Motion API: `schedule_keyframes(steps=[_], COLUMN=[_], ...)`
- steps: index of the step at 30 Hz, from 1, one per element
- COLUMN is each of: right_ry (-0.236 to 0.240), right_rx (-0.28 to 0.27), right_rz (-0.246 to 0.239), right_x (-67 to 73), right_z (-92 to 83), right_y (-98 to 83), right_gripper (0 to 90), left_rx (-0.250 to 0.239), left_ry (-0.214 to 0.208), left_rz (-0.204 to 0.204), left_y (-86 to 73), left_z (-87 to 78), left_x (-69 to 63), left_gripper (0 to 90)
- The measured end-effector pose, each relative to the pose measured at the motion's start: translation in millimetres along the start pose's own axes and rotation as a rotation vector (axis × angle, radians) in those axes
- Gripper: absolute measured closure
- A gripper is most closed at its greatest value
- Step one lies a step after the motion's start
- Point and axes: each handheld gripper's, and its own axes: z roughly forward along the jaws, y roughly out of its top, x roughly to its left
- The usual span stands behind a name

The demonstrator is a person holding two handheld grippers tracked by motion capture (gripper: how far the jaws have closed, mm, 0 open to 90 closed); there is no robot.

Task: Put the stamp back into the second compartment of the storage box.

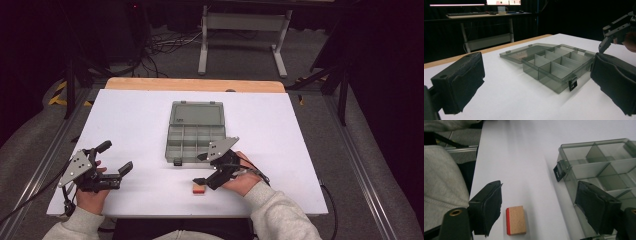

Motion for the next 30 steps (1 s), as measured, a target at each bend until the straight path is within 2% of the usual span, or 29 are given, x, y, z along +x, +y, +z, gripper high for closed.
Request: schedule_keyframes(steps=[10, 19, 30], right_ry=[0.054, 0.073, 0.102], right_rx=[0.143, 0.237, 0.335], right_rz=[-0.024, -0.056, -0.072], right_x=[4.8, 8.6, 10.9], right_z=[11.9, 19.0, 26.9], right_y=[6.0, 8.8, 11.1], right_gripper=[26.4, 30.7, 35.0], left_rx=[-0.002, 0.003, -0.002], left_ry=[0.001, 0.002, 0.005], left_rz=[0.000, 0.000, 0.001], left_y=[0.4, 0.4, 0.1], left_z=[-0.4, -0.7, -0.5], left_x=[0.0, 0.3, 0.2], left_gripper=[0.2, 0.2, 0.2])
